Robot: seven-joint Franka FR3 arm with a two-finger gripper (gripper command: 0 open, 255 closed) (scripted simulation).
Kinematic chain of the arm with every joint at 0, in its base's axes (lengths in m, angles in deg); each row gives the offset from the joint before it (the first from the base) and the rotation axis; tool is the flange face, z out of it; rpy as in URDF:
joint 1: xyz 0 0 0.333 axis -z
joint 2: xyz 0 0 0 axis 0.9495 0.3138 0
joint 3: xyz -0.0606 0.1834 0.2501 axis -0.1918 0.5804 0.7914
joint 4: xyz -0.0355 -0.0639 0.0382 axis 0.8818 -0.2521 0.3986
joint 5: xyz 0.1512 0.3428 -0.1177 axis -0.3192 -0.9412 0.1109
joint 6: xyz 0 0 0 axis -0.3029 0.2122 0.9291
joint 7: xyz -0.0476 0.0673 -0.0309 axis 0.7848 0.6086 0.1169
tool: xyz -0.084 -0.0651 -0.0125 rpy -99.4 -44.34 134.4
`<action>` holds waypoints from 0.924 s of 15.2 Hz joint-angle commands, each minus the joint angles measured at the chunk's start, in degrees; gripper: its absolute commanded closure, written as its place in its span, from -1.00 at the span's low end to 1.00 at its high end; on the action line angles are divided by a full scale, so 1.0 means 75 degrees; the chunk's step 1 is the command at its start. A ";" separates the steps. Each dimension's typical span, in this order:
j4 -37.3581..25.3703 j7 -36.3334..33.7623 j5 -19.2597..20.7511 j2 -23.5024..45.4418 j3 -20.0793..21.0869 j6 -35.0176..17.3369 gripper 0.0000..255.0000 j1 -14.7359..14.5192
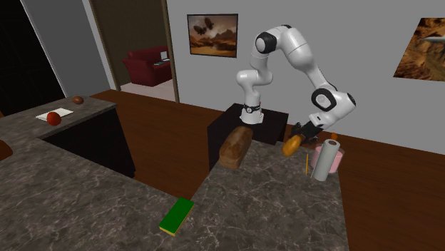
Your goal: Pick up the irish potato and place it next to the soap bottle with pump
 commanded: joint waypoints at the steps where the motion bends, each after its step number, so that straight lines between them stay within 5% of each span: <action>1: 0.0031 -0.0085 0.0112 0.0161 -0.0061 -0.0156 1.00 -0.0019; 14: -0.0003 -0.0337 0.0399 0.0643 -0.0209 -0.0485 1.00 -0.0115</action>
